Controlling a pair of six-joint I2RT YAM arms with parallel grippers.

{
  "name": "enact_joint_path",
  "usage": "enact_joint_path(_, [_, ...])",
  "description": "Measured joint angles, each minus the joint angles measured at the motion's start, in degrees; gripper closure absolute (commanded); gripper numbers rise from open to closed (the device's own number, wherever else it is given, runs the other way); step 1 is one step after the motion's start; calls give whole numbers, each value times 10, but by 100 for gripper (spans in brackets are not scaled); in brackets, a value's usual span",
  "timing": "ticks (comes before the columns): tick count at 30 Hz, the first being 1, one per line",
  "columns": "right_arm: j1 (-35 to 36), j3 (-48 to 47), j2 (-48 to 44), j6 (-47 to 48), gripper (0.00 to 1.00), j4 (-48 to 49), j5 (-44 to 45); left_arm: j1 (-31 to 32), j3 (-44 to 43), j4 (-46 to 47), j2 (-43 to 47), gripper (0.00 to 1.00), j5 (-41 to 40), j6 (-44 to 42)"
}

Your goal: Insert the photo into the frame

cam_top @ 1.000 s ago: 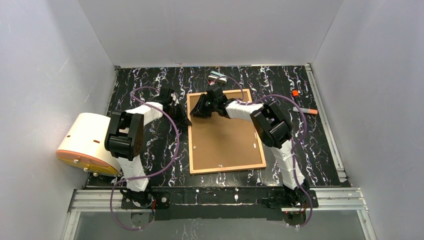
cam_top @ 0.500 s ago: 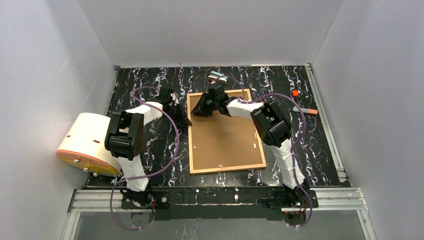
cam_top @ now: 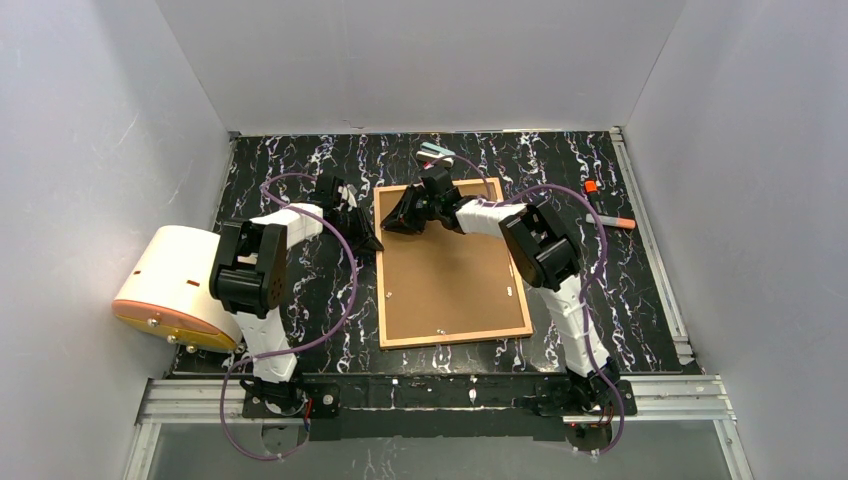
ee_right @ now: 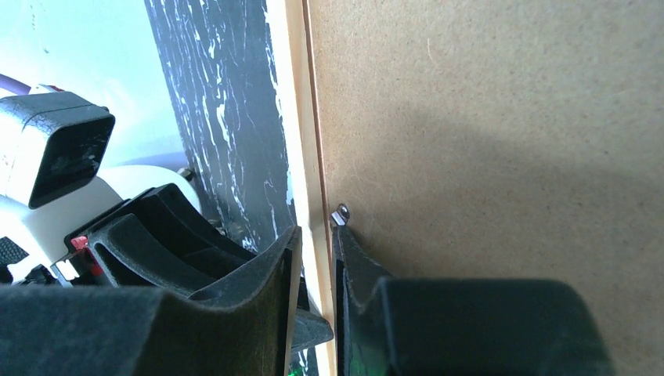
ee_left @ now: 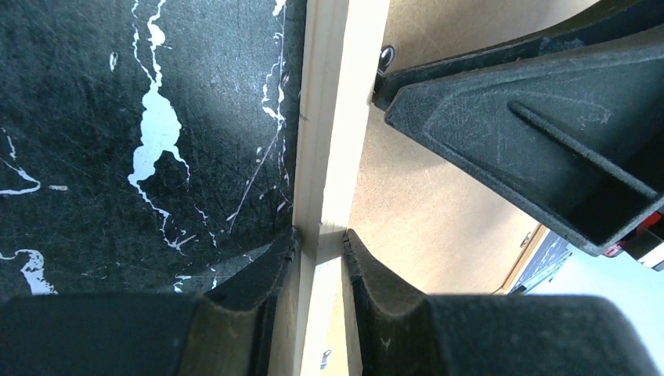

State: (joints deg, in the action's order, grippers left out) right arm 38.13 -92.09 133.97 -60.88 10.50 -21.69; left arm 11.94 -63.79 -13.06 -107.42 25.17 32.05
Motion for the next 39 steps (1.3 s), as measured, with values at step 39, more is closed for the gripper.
enact_joint_path(39, [-13,83,12,-115,70,228,-11,-2,-24,-21,-12,72,-8,-21])
